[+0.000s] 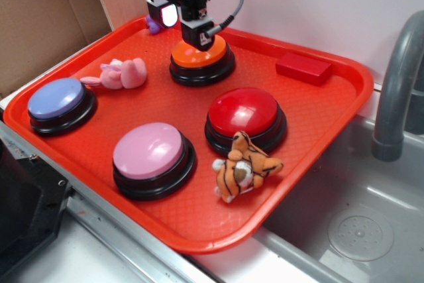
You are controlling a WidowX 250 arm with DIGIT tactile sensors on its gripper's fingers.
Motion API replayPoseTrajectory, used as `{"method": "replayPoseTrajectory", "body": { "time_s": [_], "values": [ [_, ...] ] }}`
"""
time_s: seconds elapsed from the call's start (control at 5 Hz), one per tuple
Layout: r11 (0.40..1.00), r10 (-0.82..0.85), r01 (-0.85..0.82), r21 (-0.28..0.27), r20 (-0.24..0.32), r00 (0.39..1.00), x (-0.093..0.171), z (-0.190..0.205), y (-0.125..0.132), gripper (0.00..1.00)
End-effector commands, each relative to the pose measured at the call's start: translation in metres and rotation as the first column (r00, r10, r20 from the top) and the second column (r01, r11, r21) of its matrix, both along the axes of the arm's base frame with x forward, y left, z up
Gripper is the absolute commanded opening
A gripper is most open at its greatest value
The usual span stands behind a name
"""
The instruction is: Push the orange button.
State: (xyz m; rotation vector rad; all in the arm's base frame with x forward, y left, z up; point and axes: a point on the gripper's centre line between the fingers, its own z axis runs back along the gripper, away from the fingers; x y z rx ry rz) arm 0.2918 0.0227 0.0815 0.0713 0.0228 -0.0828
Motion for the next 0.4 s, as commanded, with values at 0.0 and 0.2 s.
{"method": "replayPoseTrajectory", "body": {
  "time_s": [0.0, 0.2],
  "values": [
    [0.999, 0.025, -0.021, -0.028, 0.179, 0.983, -0.0013, 0.0489, 0.0081, 1.0],
    [0.999, 0.033, -0.027, -0.034, 0.2, 0.979, -0.0067, 0.0573, 0.0091, 1.0]
  ]
}}
